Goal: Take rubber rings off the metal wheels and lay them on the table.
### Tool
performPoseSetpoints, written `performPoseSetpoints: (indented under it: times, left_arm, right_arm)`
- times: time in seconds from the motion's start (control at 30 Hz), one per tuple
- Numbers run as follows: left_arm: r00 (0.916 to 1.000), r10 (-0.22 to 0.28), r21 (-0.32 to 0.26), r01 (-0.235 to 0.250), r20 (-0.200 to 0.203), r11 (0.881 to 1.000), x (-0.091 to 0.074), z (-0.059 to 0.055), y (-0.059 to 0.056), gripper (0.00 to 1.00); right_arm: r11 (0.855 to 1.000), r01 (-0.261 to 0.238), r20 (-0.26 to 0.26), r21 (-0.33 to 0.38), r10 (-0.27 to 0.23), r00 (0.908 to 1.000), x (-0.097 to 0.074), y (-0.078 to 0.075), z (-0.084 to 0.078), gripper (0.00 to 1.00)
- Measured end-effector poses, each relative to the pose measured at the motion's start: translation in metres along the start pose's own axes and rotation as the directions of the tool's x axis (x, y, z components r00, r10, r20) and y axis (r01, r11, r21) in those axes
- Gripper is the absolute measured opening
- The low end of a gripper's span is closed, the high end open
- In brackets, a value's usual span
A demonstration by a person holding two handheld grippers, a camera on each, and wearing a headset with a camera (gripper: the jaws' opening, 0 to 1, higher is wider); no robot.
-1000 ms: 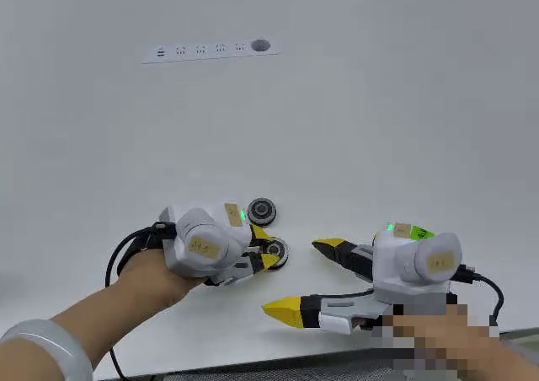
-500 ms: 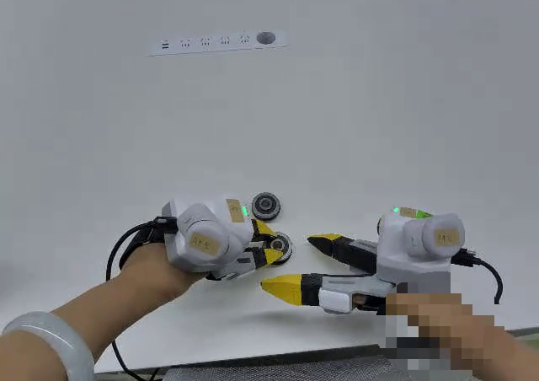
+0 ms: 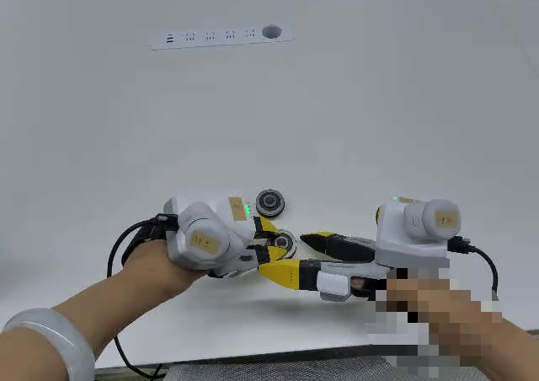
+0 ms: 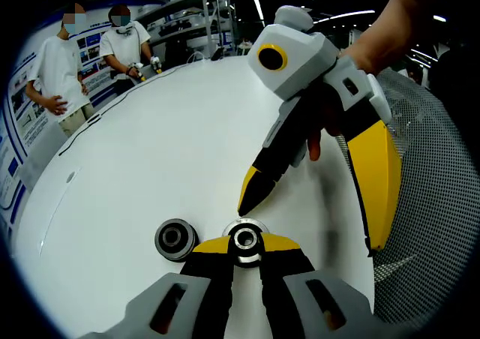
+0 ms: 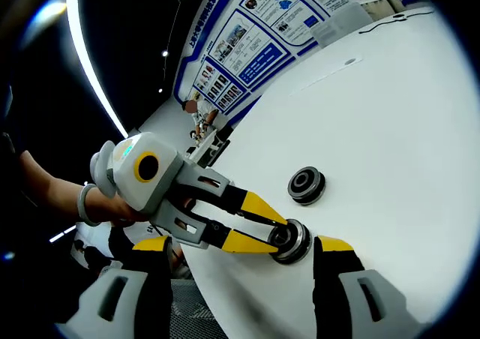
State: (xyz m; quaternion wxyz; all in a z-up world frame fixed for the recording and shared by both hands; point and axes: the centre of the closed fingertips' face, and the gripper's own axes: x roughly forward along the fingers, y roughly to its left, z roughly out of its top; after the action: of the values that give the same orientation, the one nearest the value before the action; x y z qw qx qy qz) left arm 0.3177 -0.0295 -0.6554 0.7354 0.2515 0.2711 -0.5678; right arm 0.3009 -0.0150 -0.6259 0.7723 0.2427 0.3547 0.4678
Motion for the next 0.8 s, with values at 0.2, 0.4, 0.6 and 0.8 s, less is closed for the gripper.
performPoseSetpoints:
  times: [0.2,0.4,0.6,0.8]
  left_arm:
    - [1.0000,-0.003,0.002,0.003,0.001,1.000,-0.0004,0.0009,-0.0009,0.13]
    - [1.0000,-0.004,0.002,0.004,0.004,1.000,-0.0001,0.0003,-0.0006,0.13]
    - [1.0000,-0.005,0.002,0.005,0.007,1.000,0.0002,-0.0004,-0.0004,0.13]
    - [1.0000,-0.005,0.000,0.005,0.008,1.000,0.0002,-0.0001,-0.0010,0.13]
  right_arm:
    - [1.000,-0.012,-0.014,0.009,0.012,0.9998,0.0041,-0.0006,-0.0008,0.78]
    - [1.000,-0.026,-0.024,0.013,0.026,0.9994,0.0081,0.0003,0.0012,0.77]
    - [0.999,-0.033,-0.035,0.024,0.033,0.9988,0.0081,-0.0001,0.0011,0.77]
    - [0.998,-0.047,-0.054,0.042,0.049,0.9973,0.0047,0.0017,0.0000,0.76]
